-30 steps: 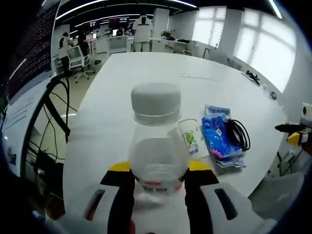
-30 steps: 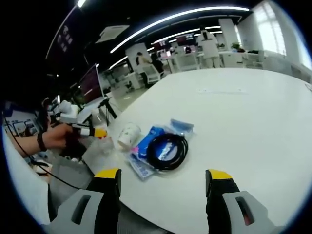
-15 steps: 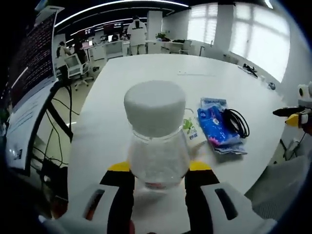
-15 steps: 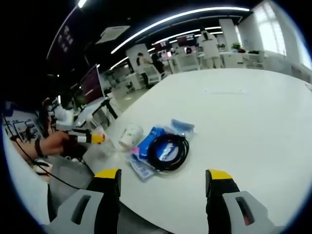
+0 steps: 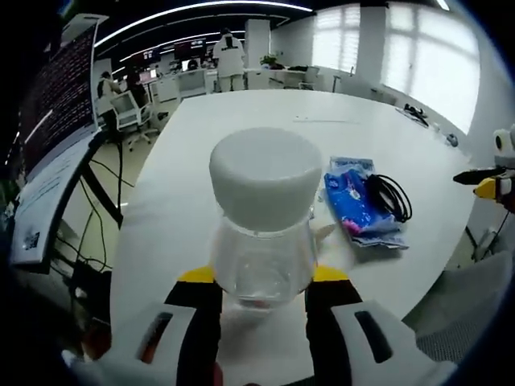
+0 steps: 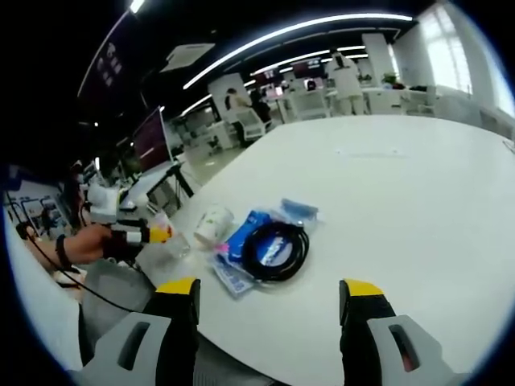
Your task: Arrange the tabletop items into an orderly group along one side of the table until the central work area is clear of visible clutter.
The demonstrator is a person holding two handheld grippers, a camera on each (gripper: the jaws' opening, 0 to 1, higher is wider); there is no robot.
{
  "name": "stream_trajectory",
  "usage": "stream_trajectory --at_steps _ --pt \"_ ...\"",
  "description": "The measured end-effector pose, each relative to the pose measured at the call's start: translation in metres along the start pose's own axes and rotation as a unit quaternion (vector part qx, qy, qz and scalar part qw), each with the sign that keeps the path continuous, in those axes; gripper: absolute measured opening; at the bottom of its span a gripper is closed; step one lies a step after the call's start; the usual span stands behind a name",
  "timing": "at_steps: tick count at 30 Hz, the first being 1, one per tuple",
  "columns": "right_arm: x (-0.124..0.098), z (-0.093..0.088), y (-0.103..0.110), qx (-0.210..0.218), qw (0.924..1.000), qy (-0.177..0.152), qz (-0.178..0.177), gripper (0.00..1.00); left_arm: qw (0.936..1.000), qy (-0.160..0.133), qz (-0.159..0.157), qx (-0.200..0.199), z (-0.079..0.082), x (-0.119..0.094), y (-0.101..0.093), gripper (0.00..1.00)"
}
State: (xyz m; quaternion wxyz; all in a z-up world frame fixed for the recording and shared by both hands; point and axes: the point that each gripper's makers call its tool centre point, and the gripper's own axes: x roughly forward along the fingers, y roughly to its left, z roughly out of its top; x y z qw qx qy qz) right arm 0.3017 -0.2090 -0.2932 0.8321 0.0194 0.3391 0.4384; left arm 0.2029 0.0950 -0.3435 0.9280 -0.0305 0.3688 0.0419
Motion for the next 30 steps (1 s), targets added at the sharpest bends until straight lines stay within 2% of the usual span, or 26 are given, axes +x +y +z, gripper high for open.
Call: stream_trajectory --at_steps 4,7,10,13,18,23,25,27,30 --pt "-0.002 -0.003 0.001 0.000 1.0000 0.000 0.000 0.72 1.0000 -0.002 -0.009 0.002 -0.001 0.001 0.003 0.40" --pt "-0.003 -0.004 0.001 0.001 1.0000 0.001 0.000 0.72 0.9995 -0.009 -0.029 0.004 0.002 0.000 -0.001 0.43" --pt "-0.002 -0.005 0.000 0.002 1.0000 0.001 0.000 0.72 0.9986 -0.021 -0.040 0.028 0.008 -0.006 -0.004 0.45" --pt "-0.003 -0.007 0.001 0.004 1.0000 0.000 -0.001 0.72 0.9973 -0.031 -0.054 0.041 0.011 -0.005 0.000 0.46" --pt "-0.003 -0.009 0.002 0.006 1.0000 -0.001 -0.001 0.72 0.9925 -0.037 -0.094 0.068 0.016 -0.014 0.003 0.49" --pt "-0.004 -0.012 0.008 0.009 1.0000 -0.001 -0.002 0.72 0.9927 -0.032 -0.087 0.077 0.018 -0.017 0.005 0.49" --pt "-0.004 -0.013 0.010 0.010 0.9999 -0.002 -0.002 0.72 0.9941 -0.039 -0.084 0.057 0.020 -0.018 0.005 0.49" --pt "-0.004 -0.014 0.011 0.011 0.9999 -0.003 -0.003 0.72 0.9947 -0.039 -0.078 0.054 0.019 -0.018 0.001 0.49" --pt "-0.005 -0.014 0.011 0.013 0.9999 -0.004 -0.003 0.72 0.9969 -0.045 -0.059 0.028 0.019 -0.018 -0.001 0.49"
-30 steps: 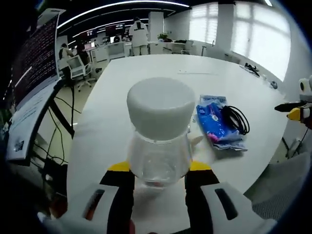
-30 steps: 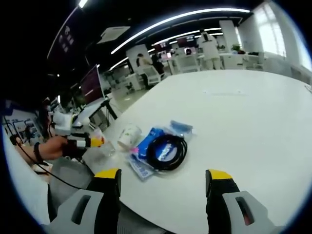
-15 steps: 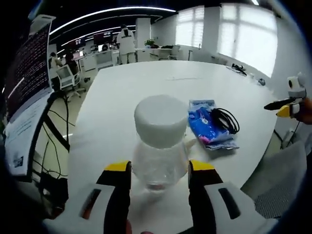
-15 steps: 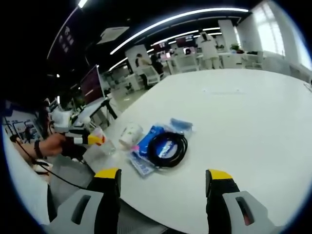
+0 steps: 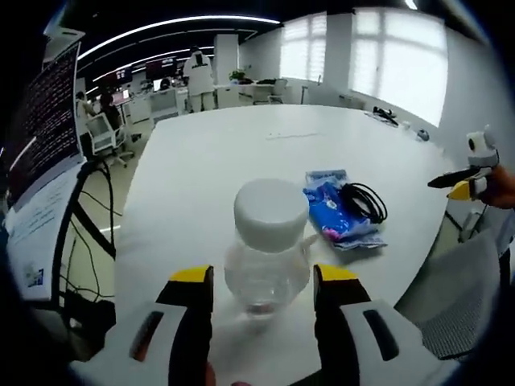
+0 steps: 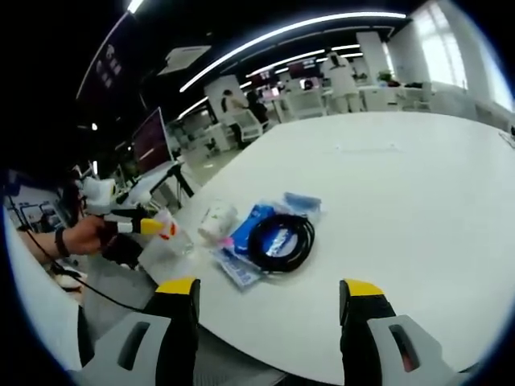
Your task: Arrange the tabletop items into an orderly group along one side of the table until the central work area is clear of visible clutter.
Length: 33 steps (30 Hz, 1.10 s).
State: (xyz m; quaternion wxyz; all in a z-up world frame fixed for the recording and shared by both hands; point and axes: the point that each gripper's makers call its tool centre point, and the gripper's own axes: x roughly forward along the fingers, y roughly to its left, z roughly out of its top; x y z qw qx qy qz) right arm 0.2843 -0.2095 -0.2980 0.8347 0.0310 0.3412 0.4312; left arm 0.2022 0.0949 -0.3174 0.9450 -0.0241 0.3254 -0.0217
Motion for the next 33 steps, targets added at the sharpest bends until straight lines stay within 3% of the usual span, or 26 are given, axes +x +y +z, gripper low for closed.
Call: stream_trajectory --at_steps 4,9,11,14,17,22,26,30,33 --pt "-0.0001 -0.0017 -0.0008 0.002 1.0000 -0.002 -0.003 0.72 0.9998 -0.003 0.015 -0.012 -0.0003 0.0000 -0.0013 0.48" --pt "-0.0013 -0.0037 -0.0013 0.003 1.0000 0.000 -0.005 0.72 0.9999 -0.004 0.000 0.011 0.0037 0.0023 -0.0040 0.40" --pt "-0.0020 -0.0039 -0.0021 0.004 1.0000 -0.002 -0.007 0.72 0.9999 -0.002 -0.013 0.001 0.0026 0.0030 -0.0057 0.39" --pt "-0.0026 -0.0049 -0.0018 0.006 0.9999 -0.002 -0.009 0.72 0.9992 -0.003 -0.032 0.026 0.0032 0.0054 -0.0070 0.39" --pt "-0.0032 -0.0053 -0.0017 0.006 0.9999 -0.002 -0.009 0.72 0.9992 -0.002 -0.033 0.024 0.0017 0.0053 -0.0028 0.39" --pt "-0.0029 -0.0057 -0.0040 0.009 0.9999 -0.003 -0.011 0.71 0.9995 0.006 0.030 -0.012 0.0014 0.0044 0.0027 0.39" --pt "-0.0026 -0.0065 -0.0061 0.010 0.9999 -0.003 -0.012 0.71 0.9953 -0.003 0.072 -0.065 0.0024 0.0043 0.0016 0.39" --pt "-0.0031 -0.0073 -0.0063 0.008 0.9999 0.000 -0.010 0.72 0.9923 -0.006 0.092 -0.083 0.0027 0.0051 -0.0007 0.40" --pt "-0.0036 -0.0081 -0.0075 0.008 0.9999 0.001 -0.010 0.72 0.9920 -0.011 0.078 -0.098 0.0031 0.0048 -0.0028 0.41"
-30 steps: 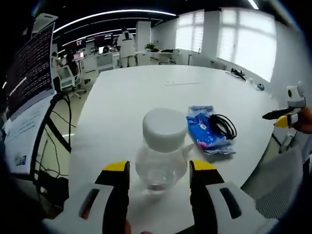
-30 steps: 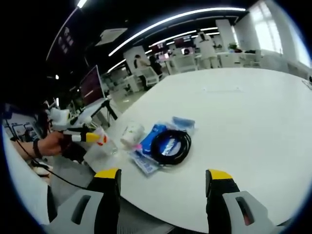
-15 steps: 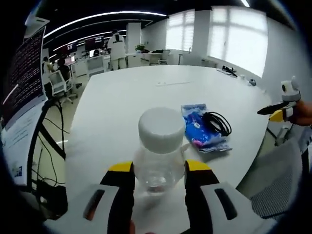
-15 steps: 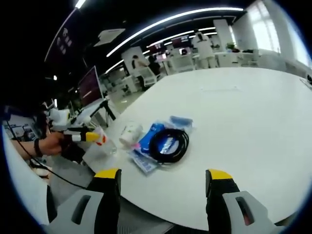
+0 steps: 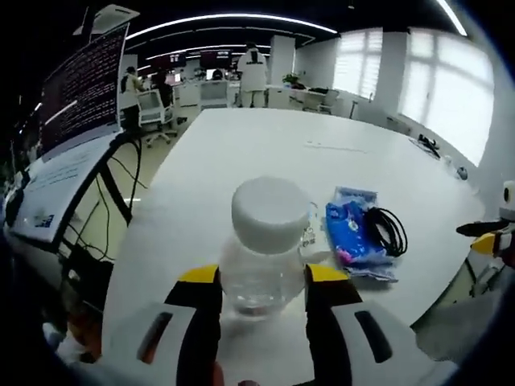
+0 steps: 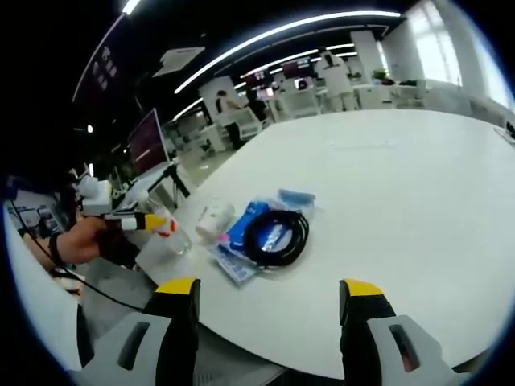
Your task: Arrange the tabletop items into an orderly group along one side of the table until the central work area is clear of visible clutter.
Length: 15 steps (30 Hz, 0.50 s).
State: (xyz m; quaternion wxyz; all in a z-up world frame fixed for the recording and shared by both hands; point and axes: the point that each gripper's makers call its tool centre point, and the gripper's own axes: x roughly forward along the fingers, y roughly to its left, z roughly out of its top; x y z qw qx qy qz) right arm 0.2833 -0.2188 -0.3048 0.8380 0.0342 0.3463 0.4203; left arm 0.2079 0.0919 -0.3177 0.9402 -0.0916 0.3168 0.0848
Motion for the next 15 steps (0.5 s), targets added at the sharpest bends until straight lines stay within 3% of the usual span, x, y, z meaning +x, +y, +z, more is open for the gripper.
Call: stream_trajectory --at_steps 3,8,11,15 --pt "-0.001 0.000 0.000 -0.001 1.0000 0.001 0.000 0.72 0.9994 -0.004 -0.032 0.012 0.000 0.001 -0.006 0.51" --pt "-0.002 0.001 -0.001 -0.004 1.0000 0.001 0.000 0.72 0.9947 -0.008 -0.077 0.068 0.002 -0.005 -0.008 0.57" --pt "-0.002 0.001 -0.003 -0.004 1.0000 0.001 -0.001 0.72 0.9885 -0.006 -0.097 0.116 0.001 -0.010 -0.001 0.59" --pt "-0.001 0.001 -0.004 -0.004 1.0000 0.001 -0.001 0.72 0.9759 0.002 -0.131 0.175 0.003 -0.013 0.001 0.60"
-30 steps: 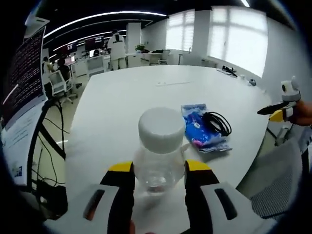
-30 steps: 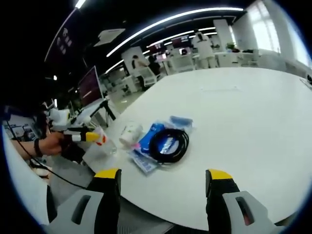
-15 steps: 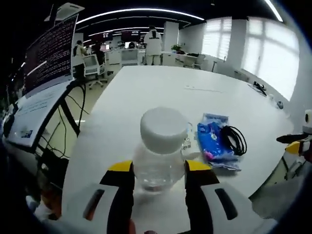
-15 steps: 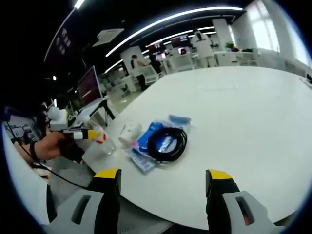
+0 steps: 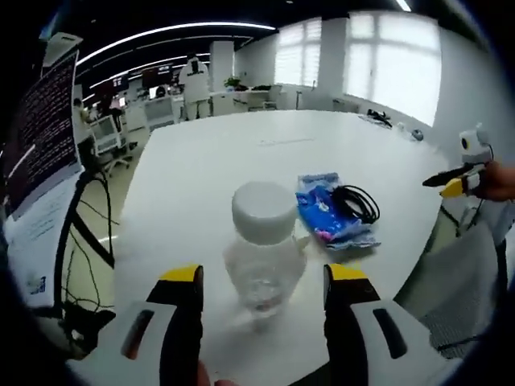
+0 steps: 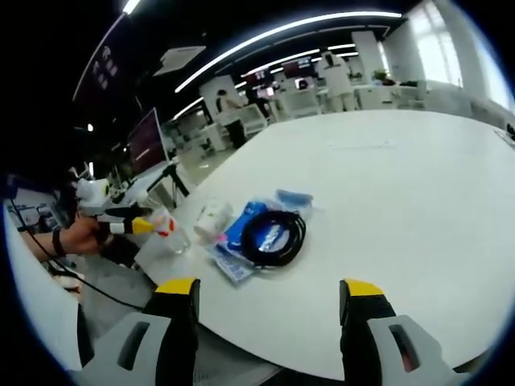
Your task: Arrange the tabletop items into an orderly group along one side of the table until the central work area is clear of visible clutter.
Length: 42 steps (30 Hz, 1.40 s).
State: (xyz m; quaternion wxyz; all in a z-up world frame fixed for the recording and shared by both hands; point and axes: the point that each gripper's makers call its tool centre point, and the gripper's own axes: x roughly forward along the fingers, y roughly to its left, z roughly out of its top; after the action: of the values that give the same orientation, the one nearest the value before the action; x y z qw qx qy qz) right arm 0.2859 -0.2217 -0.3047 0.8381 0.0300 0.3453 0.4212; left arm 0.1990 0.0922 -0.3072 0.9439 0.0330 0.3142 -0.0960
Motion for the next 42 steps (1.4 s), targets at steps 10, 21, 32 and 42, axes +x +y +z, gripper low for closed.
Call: stream_trajectory --at_steps 10,21,32,42 --pt "0.007 -0.001 0.015 -0.007 0.9999 0.003 0.008 0.72 0.9847 0.055 -0.092 0.137 -0.012 0.008 -0.008 0.66" --pt "0.008 -0.001 0.019 -0.012 0.9999 0.003 0.007 0.72 0.9737 0.056 -0.122 0.184 0.003 0.013 -0.023 0.46" --pt "0.009 -0.002 0.020 -0.010 0.9999 0.006 0.008 0.72 0.9848 0.052 -0.082 0.144 0.008 0.015 -0.017 0.44" --pt "0.012 0.001 0.018 -0.012 0.9998 0.006 0.014 0.72 0.9964 0.046 0.043 0.057 0.006 0.024 0.004 0.45"
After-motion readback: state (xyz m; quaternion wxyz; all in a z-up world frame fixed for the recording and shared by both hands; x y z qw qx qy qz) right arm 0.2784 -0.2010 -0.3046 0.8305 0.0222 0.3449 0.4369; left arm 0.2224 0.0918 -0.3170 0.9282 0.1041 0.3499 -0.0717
